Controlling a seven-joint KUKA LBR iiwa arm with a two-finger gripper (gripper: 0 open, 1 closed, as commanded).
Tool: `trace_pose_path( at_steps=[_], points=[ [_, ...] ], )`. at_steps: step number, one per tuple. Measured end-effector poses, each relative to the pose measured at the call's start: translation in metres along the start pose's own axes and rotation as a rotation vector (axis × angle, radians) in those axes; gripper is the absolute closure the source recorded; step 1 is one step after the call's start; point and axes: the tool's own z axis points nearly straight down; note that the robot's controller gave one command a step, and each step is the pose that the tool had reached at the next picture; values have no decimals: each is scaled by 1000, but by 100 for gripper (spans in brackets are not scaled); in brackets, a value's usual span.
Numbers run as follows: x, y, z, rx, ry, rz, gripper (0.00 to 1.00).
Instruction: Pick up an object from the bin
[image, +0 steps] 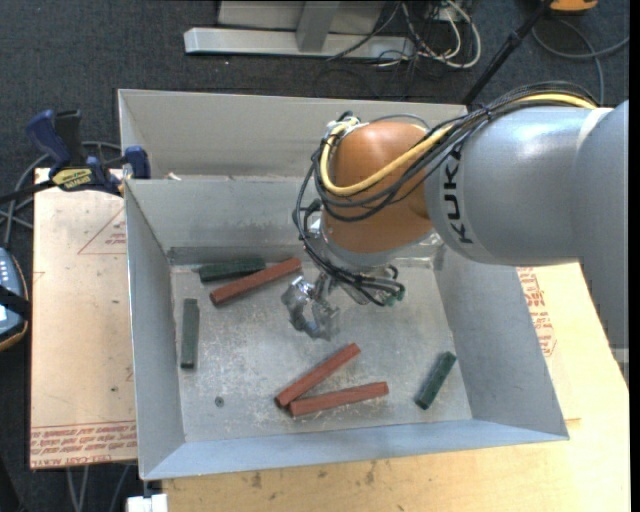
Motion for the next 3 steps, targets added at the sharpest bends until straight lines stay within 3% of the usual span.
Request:
trace_pose_path(
  at_steps=[1,2,3],
  points=[
    [-20,-57,67,-2,4,126,100],
    [-20,-56,64,-2,5,125,0],
    [79,-47,8,-1,9,125,0]
  ],
)
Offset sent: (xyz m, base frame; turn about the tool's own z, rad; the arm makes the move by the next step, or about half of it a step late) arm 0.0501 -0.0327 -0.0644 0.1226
